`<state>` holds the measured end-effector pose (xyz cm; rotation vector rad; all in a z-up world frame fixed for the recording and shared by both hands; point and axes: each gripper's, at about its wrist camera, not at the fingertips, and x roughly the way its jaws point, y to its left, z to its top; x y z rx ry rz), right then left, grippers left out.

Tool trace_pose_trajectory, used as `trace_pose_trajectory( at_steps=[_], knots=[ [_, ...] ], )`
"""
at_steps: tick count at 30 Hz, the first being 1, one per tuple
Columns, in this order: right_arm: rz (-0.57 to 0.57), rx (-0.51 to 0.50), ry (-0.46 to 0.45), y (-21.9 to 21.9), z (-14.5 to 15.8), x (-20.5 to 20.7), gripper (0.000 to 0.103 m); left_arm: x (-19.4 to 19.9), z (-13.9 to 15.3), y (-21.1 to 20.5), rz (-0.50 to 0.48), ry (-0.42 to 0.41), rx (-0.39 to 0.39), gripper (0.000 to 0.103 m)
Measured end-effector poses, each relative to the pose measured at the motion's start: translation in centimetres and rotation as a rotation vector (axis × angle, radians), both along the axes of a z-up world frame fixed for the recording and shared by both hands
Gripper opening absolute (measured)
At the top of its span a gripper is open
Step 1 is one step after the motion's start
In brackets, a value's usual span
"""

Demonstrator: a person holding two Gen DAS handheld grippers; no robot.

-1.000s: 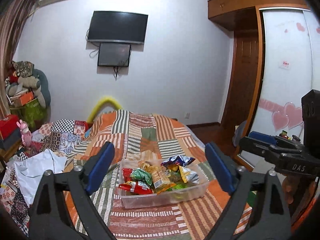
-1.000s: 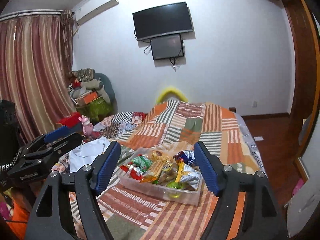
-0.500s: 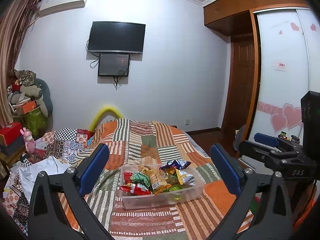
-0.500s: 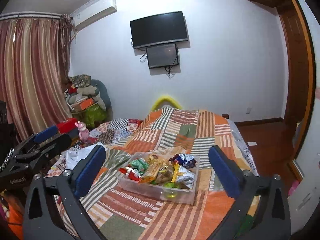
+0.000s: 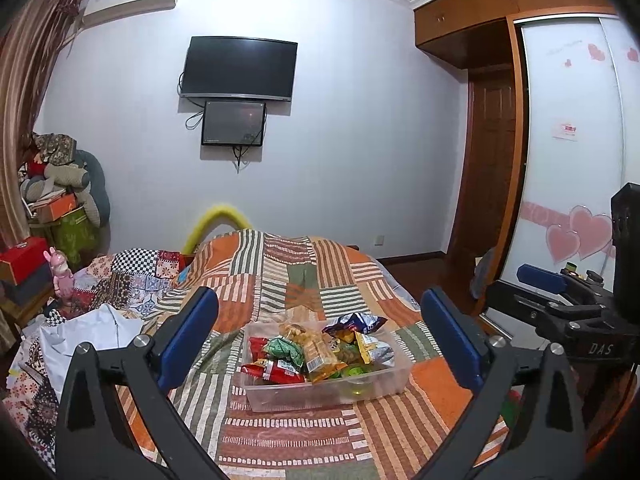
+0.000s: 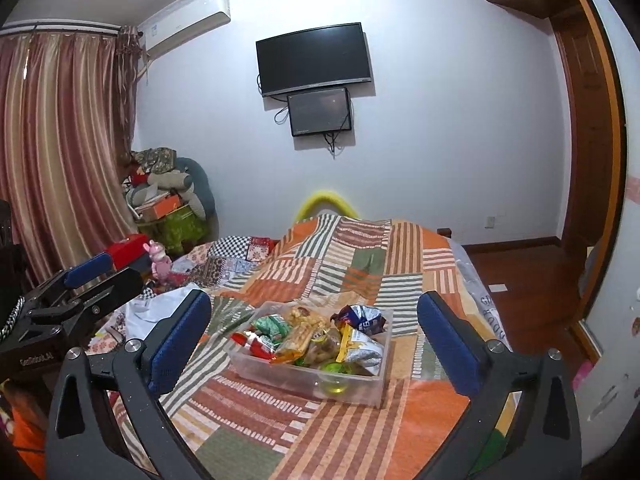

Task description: Organize snacks

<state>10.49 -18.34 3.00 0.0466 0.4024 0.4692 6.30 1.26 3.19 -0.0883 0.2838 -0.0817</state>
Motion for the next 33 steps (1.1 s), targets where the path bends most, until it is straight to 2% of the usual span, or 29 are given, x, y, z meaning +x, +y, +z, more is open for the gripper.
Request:
trace_pose_trajectory(
  at_steps=[33],
  knots=[
    [-0.011, 0.0, -0.002, -0.2, 0.1, 0.1, 0.103, 1.1, -0.3, 0.4, -0.026, 0.019, -0.021, 0.103]
  ],
)
